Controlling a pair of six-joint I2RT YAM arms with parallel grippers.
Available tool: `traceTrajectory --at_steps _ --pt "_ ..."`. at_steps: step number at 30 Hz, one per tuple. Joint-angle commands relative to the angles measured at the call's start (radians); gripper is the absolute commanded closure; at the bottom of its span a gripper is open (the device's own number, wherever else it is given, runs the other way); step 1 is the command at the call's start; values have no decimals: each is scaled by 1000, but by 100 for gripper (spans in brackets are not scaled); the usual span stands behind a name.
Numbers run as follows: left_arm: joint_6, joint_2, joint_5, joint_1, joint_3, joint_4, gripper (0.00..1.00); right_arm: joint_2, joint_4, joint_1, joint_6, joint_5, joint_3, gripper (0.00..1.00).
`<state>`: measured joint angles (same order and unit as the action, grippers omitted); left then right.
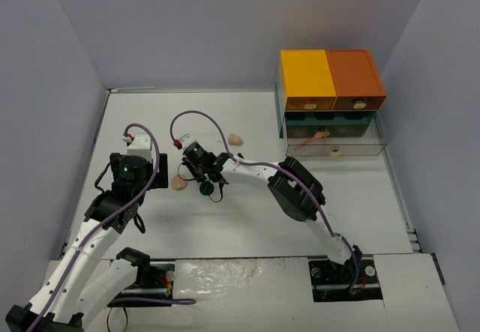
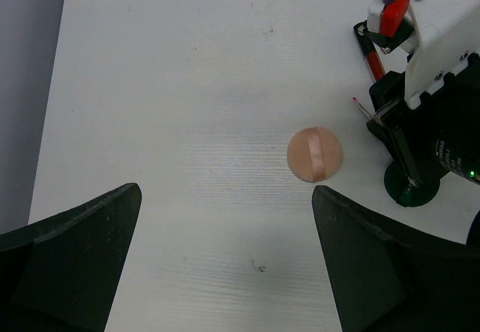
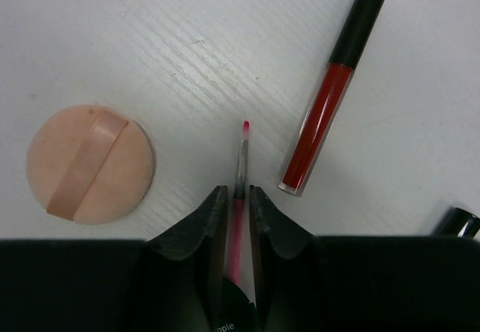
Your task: Organize the makeup
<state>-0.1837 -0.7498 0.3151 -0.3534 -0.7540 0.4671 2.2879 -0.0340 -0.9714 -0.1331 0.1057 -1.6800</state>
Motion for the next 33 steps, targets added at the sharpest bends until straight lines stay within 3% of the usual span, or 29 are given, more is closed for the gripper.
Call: traceTrajectory --at_steps 1,17,22,33 --pt "12 3 13 -2 -27 -48 3 15 3 -7 15 9 -37 100" --pt "15 -2 4 -2 -27 -51 3 -171 3 15 125 15 -248 100" --pt "15 3 -1 -2 -28 -50 3 -307 -3 49 127 128 -144 100" --pt "15 -3 -11 -1 -30 -53 3 -800 -23 288 -234 357 378 100"
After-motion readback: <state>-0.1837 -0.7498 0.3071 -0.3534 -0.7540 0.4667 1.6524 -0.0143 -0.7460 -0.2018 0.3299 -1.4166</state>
